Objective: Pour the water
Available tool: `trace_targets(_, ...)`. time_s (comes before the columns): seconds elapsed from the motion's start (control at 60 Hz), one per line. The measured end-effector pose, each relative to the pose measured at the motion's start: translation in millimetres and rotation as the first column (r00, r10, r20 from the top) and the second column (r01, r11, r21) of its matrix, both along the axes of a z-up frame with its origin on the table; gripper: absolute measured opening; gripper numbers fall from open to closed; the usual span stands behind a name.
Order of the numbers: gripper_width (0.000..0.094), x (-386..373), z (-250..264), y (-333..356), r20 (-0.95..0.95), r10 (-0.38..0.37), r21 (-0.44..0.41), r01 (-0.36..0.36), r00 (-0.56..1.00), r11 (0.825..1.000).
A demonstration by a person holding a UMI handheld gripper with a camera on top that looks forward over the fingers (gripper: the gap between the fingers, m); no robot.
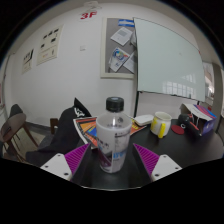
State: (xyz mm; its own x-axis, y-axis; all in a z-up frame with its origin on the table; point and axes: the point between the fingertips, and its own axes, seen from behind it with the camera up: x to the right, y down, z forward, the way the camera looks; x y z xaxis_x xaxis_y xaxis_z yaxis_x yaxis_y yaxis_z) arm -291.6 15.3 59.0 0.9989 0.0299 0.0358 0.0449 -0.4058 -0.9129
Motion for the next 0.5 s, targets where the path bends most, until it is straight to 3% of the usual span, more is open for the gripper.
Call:
trace_targets(0.117, 0.0812, -4.4, -4.1, 32.2, 0.007, -0.012, 0.032, 0.012, 1.000, 0.999)
trace_targets(0.183, 0.0703, -2.9, -5.9, 43.9, 0.016, -0.022, 0.050, 0.021, 1.000, 0.999)
trace_targets(0.233, 0.0571, -1.2, -4.9, 49.2, 0.021, -0.028, 0.067, 0.026, 0.999, 0.997)
trace_targets(0.367, 0.0493, -0.6, -3.8, 54.6, -0.015, -0.039, 0.092, 0.040, 0.999, 0.995)
trace_targets(0.5, 0.0403, -8.7, -3.0, 53.8, -0.023, 0.002, 0.092, 0.000, 1.000, 0.996)
